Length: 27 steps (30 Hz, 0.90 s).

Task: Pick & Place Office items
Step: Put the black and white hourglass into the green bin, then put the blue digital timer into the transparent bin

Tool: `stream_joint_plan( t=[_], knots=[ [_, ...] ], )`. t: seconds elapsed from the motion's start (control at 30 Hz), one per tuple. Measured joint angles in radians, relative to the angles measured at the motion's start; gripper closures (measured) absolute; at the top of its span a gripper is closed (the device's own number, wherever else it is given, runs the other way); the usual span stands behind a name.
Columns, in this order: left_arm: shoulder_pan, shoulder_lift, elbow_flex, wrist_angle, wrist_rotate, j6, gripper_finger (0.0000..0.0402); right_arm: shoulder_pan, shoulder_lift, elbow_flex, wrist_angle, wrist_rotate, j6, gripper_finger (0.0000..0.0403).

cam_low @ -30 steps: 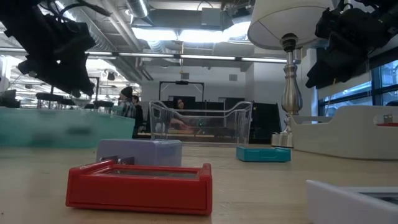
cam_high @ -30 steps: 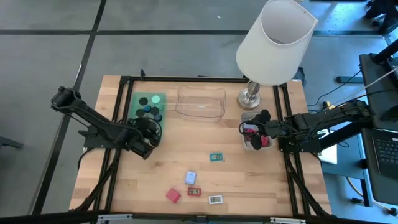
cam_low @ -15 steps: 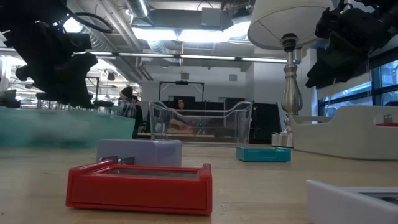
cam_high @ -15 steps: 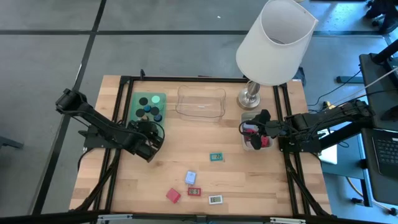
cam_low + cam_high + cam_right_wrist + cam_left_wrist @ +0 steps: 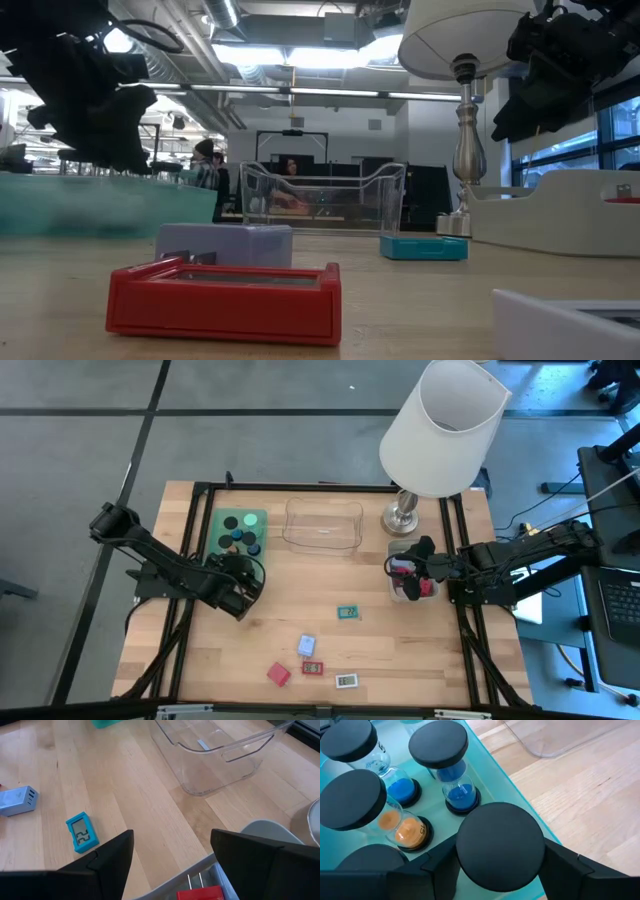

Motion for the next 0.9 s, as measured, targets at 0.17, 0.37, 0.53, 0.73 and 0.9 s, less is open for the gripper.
stream_joint_plan(
  t=[0.17, 0.37, 0.53, 0.73, 0.9],
  knots=[
    [0.000, 0.000, 0.000, -0.017, 0.004, 0.005, 0.0143, 0.000, 0.000, 0.000, 0.000, 0.000, 0.000, 0.0135],
    [0.000, -0.002, 0.000, -0.030, -0.007, -0.002, 0.0107, 0.000, 0.000, 0.000, 0.000, 0.000, 0.000, 0.0135],
    [0.000, -0.030, 0.030, -0.087, -0.034, 0.004, 0.0089, 0.000, 0.000, 0.000, 0.000, 0.000, 0.000, 0.0135],
    [0.001, -0.067, 0.171, -0.173, -0.062, 0.178, 0.0088, 0.000, 0.000, 0.000, 0.000, 0.000, 0.000, 0.0135],
    [0.001, -0.072, 0.230, -0.126, -0.147, 0.305, 0.0090, 0.000, 0.000, 0.000, 0.000, 0.000, 0.000, 0.0135]
  ],
)
